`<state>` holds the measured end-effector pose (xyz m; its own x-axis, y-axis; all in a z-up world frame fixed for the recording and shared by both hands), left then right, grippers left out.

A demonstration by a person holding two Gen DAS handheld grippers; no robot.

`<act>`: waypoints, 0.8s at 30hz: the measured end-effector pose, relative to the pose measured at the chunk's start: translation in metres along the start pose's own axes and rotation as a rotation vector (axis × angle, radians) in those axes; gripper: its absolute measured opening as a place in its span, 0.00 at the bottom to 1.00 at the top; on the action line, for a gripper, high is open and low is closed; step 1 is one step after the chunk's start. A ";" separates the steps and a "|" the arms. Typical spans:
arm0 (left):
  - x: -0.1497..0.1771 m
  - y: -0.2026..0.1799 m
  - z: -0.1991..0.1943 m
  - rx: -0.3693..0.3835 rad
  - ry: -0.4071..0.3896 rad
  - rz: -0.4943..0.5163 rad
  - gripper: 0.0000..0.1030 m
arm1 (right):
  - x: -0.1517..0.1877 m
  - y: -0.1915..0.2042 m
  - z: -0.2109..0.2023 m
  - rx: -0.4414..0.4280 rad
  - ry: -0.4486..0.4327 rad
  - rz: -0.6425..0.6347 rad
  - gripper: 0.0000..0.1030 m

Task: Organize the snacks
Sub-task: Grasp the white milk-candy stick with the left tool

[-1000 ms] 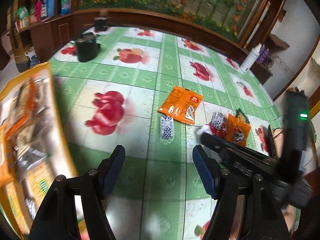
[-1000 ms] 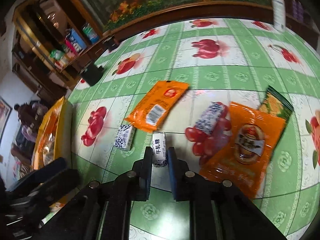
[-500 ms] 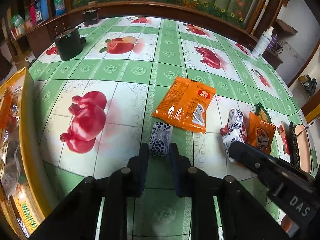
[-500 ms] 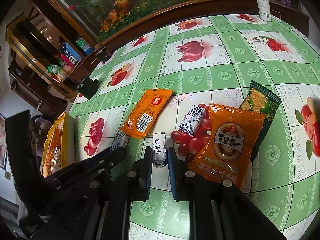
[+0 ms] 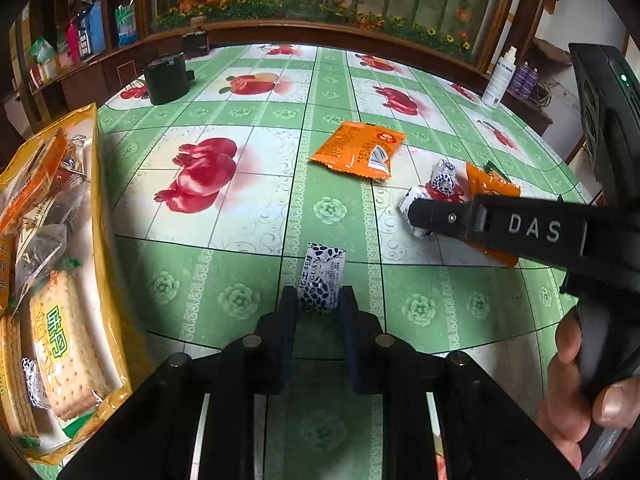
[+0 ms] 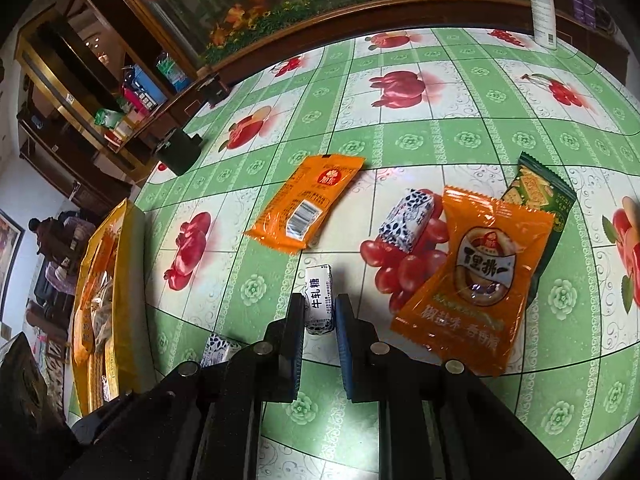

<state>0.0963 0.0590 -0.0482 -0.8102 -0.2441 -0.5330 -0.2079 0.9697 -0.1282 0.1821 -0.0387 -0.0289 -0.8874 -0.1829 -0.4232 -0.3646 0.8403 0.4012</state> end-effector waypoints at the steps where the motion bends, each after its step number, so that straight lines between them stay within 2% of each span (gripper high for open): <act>1: 0.000 0.000 0.000 0.005 -0.008 -0.003 0.19 | 0.001 0.001 0.000 0.000 0.000 -0.002 0.16; 14: -0.003 0.009 -0.015 0.076 -0.133 -0.045 0.19 | 0.003 0.020 -0.013 -0.010 -0.039 -0.048 0.16; 24: -0.002 0.011 -0.036 0.053 -0.187 -0.036 0.19 | 0.010 0.040 -0.019 -0.051 -0.051 -0.092 0.16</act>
<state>0.0762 0.0695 -0.0183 -0.6859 -0.2778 -0.6726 -0.2019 0.9606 -0.1909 0.1537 -0.0167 -0.0018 -0.8344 -0.2314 -0.5002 -0.4593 0.7937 0.3989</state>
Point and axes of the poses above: each gripper's, at about its wrist camera, not at the fingertips, and z roughly the way its jaws point, y to its left, x to its underside, the point moved 7 cm from there along z, roughly the way its jaws point, and after that the axes turned 4 degrees about y, right-handed, at the moved point
